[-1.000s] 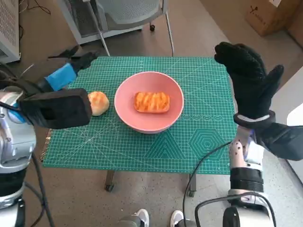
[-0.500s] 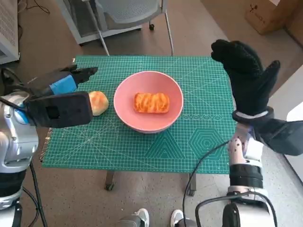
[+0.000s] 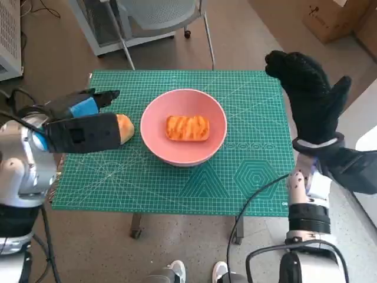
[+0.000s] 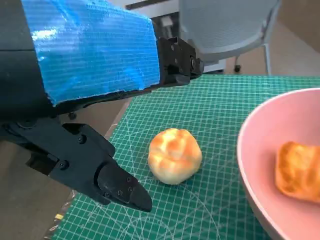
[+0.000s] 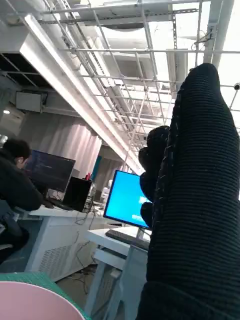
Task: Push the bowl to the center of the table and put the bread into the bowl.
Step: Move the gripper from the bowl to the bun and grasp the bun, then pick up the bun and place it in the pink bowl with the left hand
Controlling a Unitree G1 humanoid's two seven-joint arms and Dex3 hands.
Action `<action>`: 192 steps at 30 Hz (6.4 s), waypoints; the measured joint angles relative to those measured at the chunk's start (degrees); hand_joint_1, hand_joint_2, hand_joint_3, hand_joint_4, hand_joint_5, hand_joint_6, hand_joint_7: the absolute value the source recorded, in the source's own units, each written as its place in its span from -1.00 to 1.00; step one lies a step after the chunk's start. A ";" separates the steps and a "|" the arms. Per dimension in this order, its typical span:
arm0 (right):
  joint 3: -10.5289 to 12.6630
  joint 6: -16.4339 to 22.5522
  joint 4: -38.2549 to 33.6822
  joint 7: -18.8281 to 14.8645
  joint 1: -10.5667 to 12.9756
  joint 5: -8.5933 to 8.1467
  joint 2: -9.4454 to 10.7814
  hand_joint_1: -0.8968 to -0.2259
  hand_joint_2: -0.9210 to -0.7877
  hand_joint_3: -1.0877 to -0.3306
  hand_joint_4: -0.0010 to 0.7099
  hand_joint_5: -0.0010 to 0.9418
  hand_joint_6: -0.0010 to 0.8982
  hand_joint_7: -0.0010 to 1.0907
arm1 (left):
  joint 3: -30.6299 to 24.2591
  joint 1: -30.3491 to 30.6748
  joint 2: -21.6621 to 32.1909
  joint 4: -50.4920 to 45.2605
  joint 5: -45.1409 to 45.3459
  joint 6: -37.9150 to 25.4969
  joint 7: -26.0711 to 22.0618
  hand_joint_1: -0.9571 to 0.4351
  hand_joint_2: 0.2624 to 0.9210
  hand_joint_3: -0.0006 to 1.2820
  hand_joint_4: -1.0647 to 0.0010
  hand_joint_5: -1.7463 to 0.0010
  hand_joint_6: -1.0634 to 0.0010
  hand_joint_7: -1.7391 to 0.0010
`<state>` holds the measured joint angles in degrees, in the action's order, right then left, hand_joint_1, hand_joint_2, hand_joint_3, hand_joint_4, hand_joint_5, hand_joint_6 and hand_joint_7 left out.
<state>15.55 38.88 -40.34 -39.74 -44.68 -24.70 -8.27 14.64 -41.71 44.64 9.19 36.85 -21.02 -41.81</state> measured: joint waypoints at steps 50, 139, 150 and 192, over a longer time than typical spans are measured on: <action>-0.23 -1.95 5.21 2.61 1.88 0.30 -0.56 -0.22 -1.00 0.35 -0.27 -1.00 -0.06 -0.98 | 17.25 -18.40 -16.06 59.98 6.36 20.54 25.60 0.18 0.57 -0.96 0.80 0.98 0.41 0.95; -0.90 -3.06 6.58 1.95 2.90 0.09 -0.51 -0.23 -1.00 0.37 -0.26 -1.00 -0.09 -1.00 | -1.73 -3.80 -3.88 1.91 2.76 9.97 31.28 0.38 0.99 -0.94 -0.36 -0.26 -0.27 -0.32; -0.95 -3.61 6.60 1.71 2.89 -0.29 -0.35 -0.23 -1.00 0.37 -0.27 -1.00 -0.09 -1.00 | -0.62 -4.13 -9.76 -10.52 4.82 9.97 30.21 0.38 0.98 -0.98 -0.45 -0.23 -0.31 -0.26; -0.81 -4.70 11.82 3.90 5.77 0.19 -0.59 -0.22 -1.00 0.32 -0.25 -1.00 -0.08 -0.99 | 5.96 -9.07 -23.59 8.48 3.14 11.00 19.73 0.12 0.66 -0.98 0.64 0.96 0.53 0.83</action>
<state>14.74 34.18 -28.52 -35.84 -38.91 -24.52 -8.86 20.60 -50.79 21.05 17.67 39.99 -10.02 -22.08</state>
